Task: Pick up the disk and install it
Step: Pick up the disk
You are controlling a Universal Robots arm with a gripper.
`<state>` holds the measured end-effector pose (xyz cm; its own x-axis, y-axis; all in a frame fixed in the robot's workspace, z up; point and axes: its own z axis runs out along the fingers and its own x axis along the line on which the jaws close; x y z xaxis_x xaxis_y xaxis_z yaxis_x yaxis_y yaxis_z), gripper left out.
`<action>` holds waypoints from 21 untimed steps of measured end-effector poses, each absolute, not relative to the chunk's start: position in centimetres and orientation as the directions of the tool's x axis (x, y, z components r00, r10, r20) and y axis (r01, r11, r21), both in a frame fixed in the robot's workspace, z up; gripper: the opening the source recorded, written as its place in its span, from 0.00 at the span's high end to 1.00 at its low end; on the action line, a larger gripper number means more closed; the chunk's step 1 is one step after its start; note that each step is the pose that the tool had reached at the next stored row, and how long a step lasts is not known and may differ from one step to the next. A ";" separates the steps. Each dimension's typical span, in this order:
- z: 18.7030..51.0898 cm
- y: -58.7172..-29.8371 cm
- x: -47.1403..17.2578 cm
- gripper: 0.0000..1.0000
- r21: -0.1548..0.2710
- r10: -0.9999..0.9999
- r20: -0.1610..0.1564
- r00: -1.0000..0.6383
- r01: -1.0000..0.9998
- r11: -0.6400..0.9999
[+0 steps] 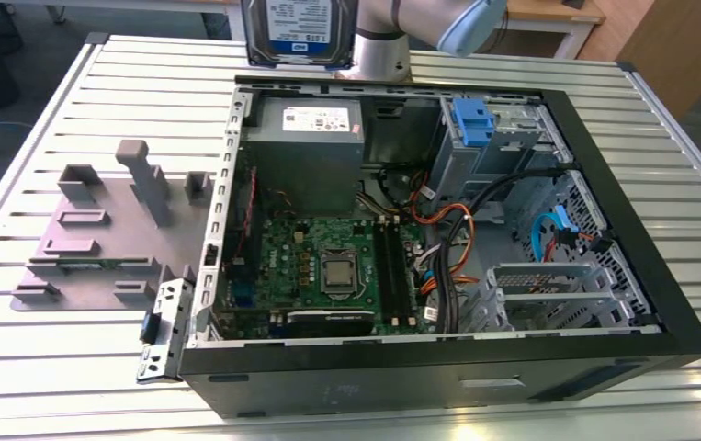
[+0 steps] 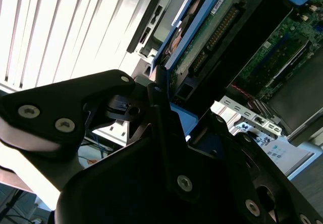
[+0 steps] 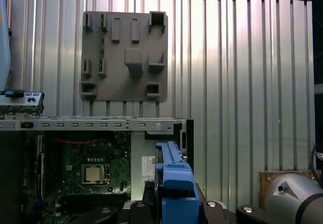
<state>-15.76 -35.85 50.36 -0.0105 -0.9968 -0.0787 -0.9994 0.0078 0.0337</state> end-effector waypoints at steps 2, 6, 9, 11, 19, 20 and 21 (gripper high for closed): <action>50.4 -35.8 -15.7 0.63 0.034 -0.997 -0.079 -0.010 -0.999 0.008; 50.4 -35.8 -15.6 0.63 0.034 -0.997 -0.079 -0.010 -0.999 0.008; 50.4 -35.8 -15.4 0.63 0.034 -0.997 -0.079 -0.010 -0.999 0.008; 50.4 -35.8 -15.4 0.63 0.034 -0.997 -0.079 -0.010 -0.999 0.008; 50.4 -35.8 -15.1 0.63 0.034 -0.997 -0.079 -0.010 -0.999 0.008; 50.4 -35.8 -15.1 0.63 0.034 -0.997 -0.079 -0.010 -0.999 0.008; 50.4 -35.8 -15.0 0.63 0.034 -0.997 -0.079 -0.010 -0.999 0.008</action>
